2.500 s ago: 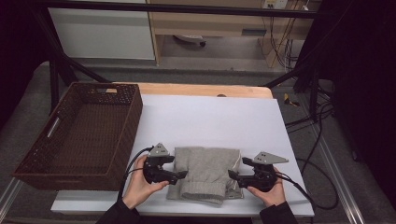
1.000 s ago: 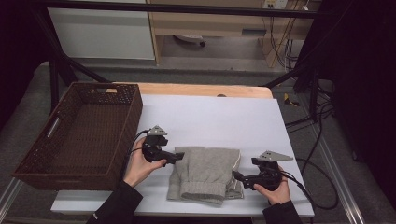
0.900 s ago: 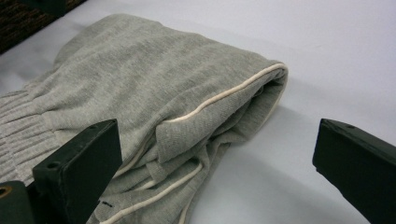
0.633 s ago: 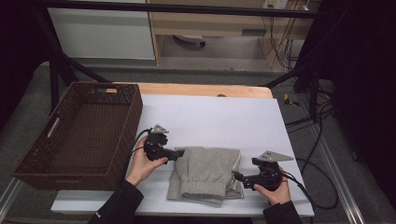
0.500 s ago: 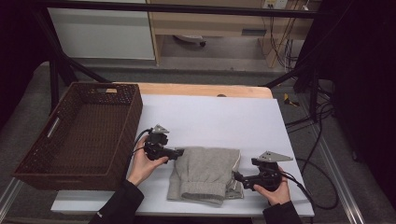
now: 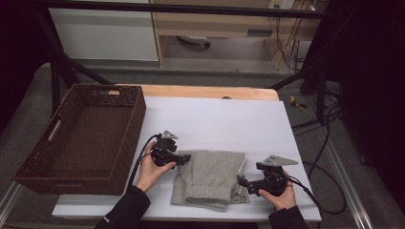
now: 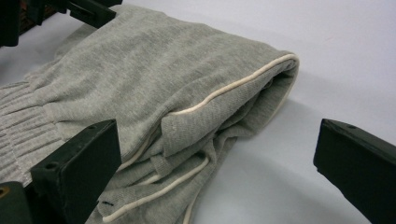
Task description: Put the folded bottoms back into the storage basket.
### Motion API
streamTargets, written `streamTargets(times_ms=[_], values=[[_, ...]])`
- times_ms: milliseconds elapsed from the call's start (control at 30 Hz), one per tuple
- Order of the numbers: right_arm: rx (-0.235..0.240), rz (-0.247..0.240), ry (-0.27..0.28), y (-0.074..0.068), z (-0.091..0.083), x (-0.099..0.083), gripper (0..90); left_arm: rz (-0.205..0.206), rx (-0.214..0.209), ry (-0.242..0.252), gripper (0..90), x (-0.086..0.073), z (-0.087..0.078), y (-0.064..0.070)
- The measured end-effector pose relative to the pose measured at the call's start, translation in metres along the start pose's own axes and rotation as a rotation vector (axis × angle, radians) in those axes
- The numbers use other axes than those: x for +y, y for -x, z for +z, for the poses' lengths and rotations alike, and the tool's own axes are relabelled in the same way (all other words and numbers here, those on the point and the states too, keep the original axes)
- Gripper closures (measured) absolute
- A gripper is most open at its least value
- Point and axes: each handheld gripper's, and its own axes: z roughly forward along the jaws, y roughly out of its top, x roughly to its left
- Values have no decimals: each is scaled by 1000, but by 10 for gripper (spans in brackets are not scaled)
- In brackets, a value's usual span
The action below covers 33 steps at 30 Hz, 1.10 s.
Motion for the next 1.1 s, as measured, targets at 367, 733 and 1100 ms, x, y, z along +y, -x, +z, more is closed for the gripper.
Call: streamTargets(times_ms=[367,733,1100], values=[[1,2,-6,0,1,0,14,-25,-15,-12,399,0,5,-1],[-1,9,-7,0,2,0,14,-29,-50,-25,631,-1,6,5],[-8,32,-9,-1,4,0,8,-50,-72,-50,777,-2,6,8]])
